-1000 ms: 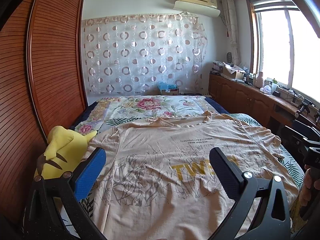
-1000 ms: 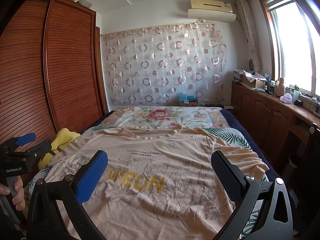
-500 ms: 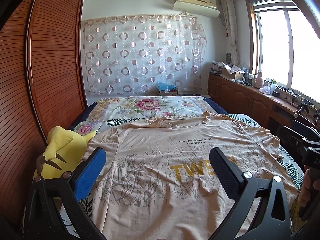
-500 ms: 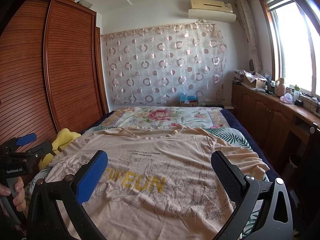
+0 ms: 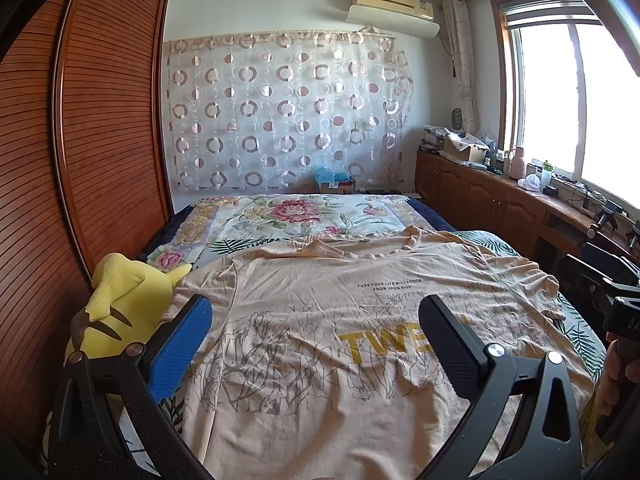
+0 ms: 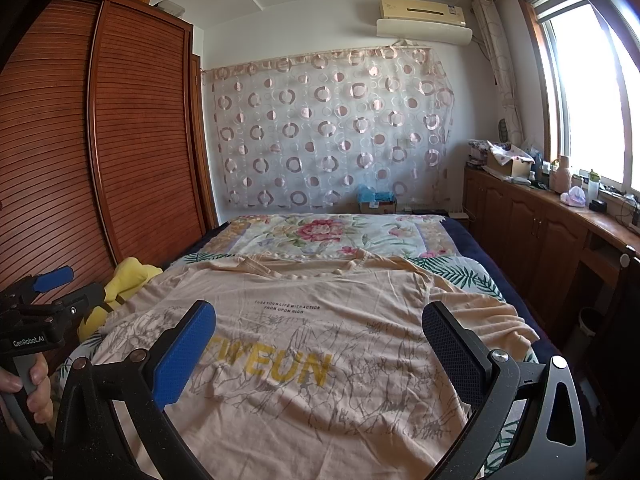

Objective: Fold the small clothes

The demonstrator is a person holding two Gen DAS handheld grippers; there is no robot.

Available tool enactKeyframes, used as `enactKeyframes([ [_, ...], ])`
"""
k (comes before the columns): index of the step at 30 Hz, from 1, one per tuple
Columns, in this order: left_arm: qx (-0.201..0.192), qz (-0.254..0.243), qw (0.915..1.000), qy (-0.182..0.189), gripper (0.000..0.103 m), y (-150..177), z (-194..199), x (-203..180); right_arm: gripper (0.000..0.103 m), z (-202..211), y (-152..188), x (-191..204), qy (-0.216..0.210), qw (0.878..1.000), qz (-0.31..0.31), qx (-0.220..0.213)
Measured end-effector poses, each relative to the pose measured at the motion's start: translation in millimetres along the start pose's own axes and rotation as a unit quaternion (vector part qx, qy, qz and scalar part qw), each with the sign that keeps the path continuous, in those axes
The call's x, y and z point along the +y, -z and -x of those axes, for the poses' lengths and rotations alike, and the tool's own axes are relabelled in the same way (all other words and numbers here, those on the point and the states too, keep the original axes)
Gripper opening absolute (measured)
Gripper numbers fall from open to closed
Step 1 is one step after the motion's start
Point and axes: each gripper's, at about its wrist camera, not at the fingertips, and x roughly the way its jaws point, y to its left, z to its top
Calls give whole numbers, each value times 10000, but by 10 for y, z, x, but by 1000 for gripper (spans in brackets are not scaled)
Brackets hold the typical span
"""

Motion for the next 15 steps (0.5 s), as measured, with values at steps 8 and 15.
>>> enactKeyframes([
  [8, -5, 4, 10000, 11, 103, 3, -1, 8, 103, 1, -1, -1, -12, 10000, -1, -7],
  [15, -13, 19, 10000, 10, 103, 5, 0, 15, 103, 2, -11, 6, -32, 10000, 1, -11],
])
